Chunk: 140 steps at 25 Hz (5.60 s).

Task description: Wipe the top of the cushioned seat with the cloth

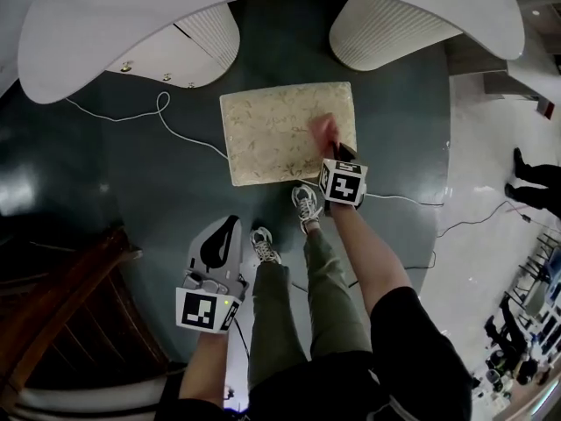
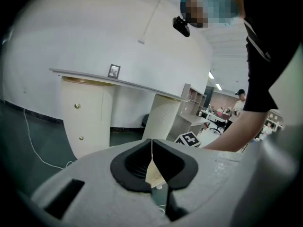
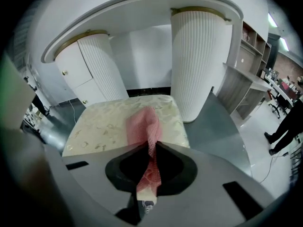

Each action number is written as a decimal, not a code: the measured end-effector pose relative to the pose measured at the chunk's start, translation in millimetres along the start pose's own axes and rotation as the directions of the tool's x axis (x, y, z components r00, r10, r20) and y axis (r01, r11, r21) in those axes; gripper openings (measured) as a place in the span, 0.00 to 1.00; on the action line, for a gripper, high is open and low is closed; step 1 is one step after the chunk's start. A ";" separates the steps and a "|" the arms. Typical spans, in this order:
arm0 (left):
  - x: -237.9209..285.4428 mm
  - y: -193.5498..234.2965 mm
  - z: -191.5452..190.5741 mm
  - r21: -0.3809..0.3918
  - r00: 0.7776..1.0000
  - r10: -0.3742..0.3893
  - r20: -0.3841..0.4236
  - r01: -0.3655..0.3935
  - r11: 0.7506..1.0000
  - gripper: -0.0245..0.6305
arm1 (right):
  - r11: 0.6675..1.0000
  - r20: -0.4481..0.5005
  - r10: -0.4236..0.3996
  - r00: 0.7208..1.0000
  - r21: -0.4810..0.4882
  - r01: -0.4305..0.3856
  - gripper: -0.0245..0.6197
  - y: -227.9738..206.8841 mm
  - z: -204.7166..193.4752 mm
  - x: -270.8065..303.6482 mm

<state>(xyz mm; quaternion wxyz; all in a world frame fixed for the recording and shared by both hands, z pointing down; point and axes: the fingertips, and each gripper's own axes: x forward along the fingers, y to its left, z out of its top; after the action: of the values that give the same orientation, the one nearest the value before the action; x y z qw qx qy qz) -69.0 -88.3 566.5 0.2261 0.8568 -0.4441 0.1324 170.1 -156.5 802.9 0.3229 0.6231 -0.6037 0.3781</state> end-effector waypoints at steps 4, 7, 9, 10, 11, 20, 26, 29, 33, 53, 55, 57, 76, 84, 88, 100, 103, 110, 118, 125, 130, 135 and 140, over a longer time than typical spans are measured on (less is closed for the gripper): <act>28.7 -21.9 1.1 0.010 0.999 -0.043 -0.012 0.043 0.999 0.07 | 0.998 -0.001 -0.055 0.998 -0.025 0.055 0.09 -49.6 3.4 0.5; 45.1 -34.2 3.7 0.017 0.997 -0.069 -0.018 0.069 0.997 0.07 | 0.995 -0.025 -0.104 0.994 -0.002 0.104 0.09 -86.0 -1.6 2.1; 52.4 -41.2 7.4 0.021 0.997 -0.079 -0.018 0.079 0.997 0.07 | 0.990 -0.043 -0.138 0.989 0.018 0.139 0.09 -108.9 -5.8 0.4; 55.1 -44.1 9.2 0.023 0.997 -0.082 -0.016 0.082 0.996 0.07 | 0.988 -0.048 -0.152 0.987 0.027 0.153 0.09 -118.4 -7.0 -1.5; 57.1 -46.3 10.7 0.025 0.996 -0.084 -0.015 0.084 0.996 0.07 | 0.986 -0.051 -0.163 0.985 0.033 0.165 0.09 -126.1 -7.7 -3.6; 44.6 -47.0 11.9 0.028 0.996 -0.085 -0.006 0.085 0.996 0.07 | 0.981 -0.011 -0.173 0.985 0.084 0.173 0.09 -121.8 -8.6 -24.6; 10.2 -26.6 7.8 0.026 0.998 -0.056 0.004 0.056 0.998 0.07 | 0.993 0.069 -0.075 0.995 0.099 0.068 0.09 -53.6 -3.8 -41.4; -10.4 -12.3 2.4 0.022 0.999 -0.034 0.007 0.034 0.999 0.07 | 0.995 0.094 -0.008 0.996 0.101 -0.002 0.09 -8.7 -8.1 -46.7; -38.2 6.6 -6.8 0.009 1.000 -0.003 0.011 0.003 1.000 0.07 | 0.992 0.103 0.086 0.991 0.085 -0.095 0.09 57.3 -24.0 -48.9; -124.1 77.3 -52.9 -0.027 0.996 0.092 -0.002 -0.092 0.995 0.07 | 0.949 0.004 0.276 0.961 -0.159 -0.272 0.09 263.9 -80.7 -22.4; -123.6 77.7 -53.0 -0.024 0.996 0.088 -0.006 -0.088 0.996 0.07 | 0.953 0.001 0.259 0.966 -0.160 -0.256 0.09 253.9 -81.1 -21.9; -118.8 74.9 -50.4 -0.020 0.997 0.076 -0.007 -0.077 0.997 0.07 | 0.961 -0.002 0.236 0.972 -0.149 -0.234 0.09 237.2 -80.7 -21.8; 11.9 -21.3 -21.5 0.039 0.991 -0.120 -0.054 0.123 0.992 0.07 | 0.992 0.003 -0.098 0.995 0.077 0.097 0.09 -59.8 -61.7 -33.4; 71.7 -68.0 -4.5 0.055 0.981 -0.180 -0.066 0.184 0.981 0.07 | 0.974 -0.053 -0.163 0.985 0.152 0.169 0.09 -141.8 -68.4 -38.5; 84.3 -82.3 6.3 0.063 0.980 -0.193 -0.054 0.196 0.979 0.07 | 0.975 -0.042 -0.147 0.988 0.162 0.152 0.09 -147.9 -62.5 -50.0; 41.9 -74.7 53.5 0.096 0.990 -0.144 -0.006 0.144 0.985 0.07 | 0.972 0.047 -0.089 0.995 0.224 0.077 0.09 -111.2 -20.3 -115.9; 20.5 -68.1 69.5 0.112 0.991 -0.132 0.013 0.129 0.985 0.07 | 0.972 0.092 -0.071 0.993 0.232 0.048 0.09 -95.8 -1.5 -141.9; -24.7 -51.2 102.1 0.147 0.991 -0.114 0.075 0.102 0.984 0.07 | 0.968 0.189 -0.042 0.981 0.252 -0.007 0.09 -59.5 38.9 -197.4; -77.7 -37.2 136.6 0.173 0.983 -0.112 0.143 0.087 0.981 0.07 | 0.980 0.266 0.035 0.963 0.181 -0.086 0.09 3.2 64.7 -266.5; -123.8 -29.0 161.3 0.194 0.975 -0.129 0.182 0.093 0.977 0.07 | 0.978 0.343 0.086 0.935 0.148 -0.144 0.09 48.8 80.1 -326.6; -155.3 -17.2 174.4 0.221 0.974 -0.126 0.189 0.082 0.972 0.07 | 0.974 0.402 0.111 0.909 0.138 -0.179 0.09 69.3 87.9 -368.9; -172.6 -14.0 188.8 0.258 0.970 -0.137 0.200 0.082 0.963 0.07 | 0.973 0.461 0.129 0.878 0.112 -0.202 0.09 82.2 97.3 -404.8; -184.1 -22.3 203.5 0.317 0.964 -0.167 0.209 0.095 0.944 0.07 | 0.957 0.501 0.160 0.851 0.132 -0.258 0.09 92.8 94.7 -431.2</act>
<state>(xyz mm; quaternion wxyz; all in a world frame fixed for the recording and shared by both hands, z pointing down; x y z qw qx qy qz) -150.4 -50.7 306.2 0.0463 0.9186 -0.3836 0.0825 91.7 -24.5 378.7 0.0558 0.6567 -0.6898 0.2998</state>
